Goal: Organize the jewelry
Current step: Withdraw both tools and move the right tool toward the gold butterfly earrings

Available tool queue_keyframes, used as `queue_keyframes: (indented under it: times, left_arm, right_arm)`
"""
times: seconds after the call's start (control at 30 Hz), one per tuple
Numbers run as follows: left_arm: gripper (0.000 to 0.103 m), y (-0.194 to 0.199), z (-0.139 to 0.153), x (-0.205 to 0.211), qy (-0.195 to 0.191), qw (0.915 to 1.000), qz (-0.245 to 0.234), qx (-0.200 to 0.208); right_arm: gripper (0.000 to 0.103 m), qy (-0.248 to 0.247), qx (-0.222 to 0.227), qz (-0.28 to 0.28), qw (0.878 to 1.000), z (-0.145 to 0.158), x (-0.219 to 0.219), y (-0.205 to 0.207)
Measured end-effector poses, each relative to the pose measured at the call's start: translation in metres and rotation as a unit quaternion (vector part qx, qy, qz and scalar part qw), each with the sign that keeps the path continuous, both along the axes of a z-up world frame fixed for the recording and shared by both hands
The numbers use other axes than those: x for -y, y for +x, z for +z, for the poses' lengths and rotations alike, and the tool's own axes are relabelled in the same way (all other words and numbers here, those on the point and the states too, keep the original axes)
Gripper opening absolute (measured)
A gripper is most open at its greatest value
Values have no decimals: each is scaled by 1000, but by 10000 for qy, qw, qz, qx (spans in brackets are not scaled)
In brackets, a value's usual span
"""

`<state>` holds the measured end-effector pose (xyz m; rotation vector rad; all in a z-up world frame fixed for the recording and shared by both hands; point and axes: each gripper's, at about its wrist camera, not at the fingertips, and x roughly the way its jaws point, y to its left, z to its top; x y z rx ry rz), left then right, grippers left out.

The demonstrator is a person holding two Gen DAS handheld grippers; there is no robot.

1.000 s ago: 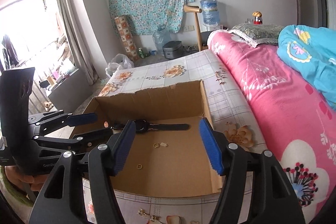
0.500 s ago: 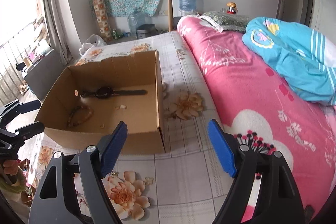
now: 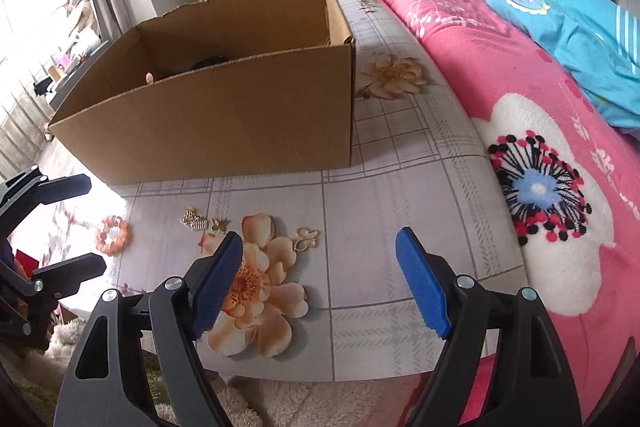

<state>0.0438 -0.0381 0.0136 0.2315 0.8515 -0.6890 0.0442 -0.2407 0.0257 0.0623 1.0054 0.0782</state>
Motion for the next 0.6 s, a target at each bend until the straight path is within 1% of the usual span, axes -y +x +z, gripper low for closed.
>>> queue_keyframes:
  times: [0.07,0.2,0.23,0.3,0.37,0.47,0.6]
  left_arm:
    - [77,0,-9,6,22,9999,-16,-110]
    - [77,-1,-22,18,172,9996,-93,-188]
    - [77,-2,-24,20,214,9995,-113,-180]
    - [77,-2,-27,23,319,9993,-148,-118]
    - [77,-3,-28,25,425,9989,-195,-47]
    - [77,-2,-31,27,498,9984,-239,-70]
    - [77,1,-34,26,518,9982,-289,-113]
  right_arm:
    - [76,-26,8,166,9999,-5,-3,-1]
    - [56,44,-30,595,9982,-17,-7,3]
    - [54,96,-48,697,9975,-20,-7,5]
    - [45,93,-73,849,9963,-25,-8,9]
    - [41,51,-55,1037,9946,-30,-8,13]
    - [35,10,-98,1270,9918,-36,-6,19]
    - [32,-157,-75,1629,9865,-39,-7,22]
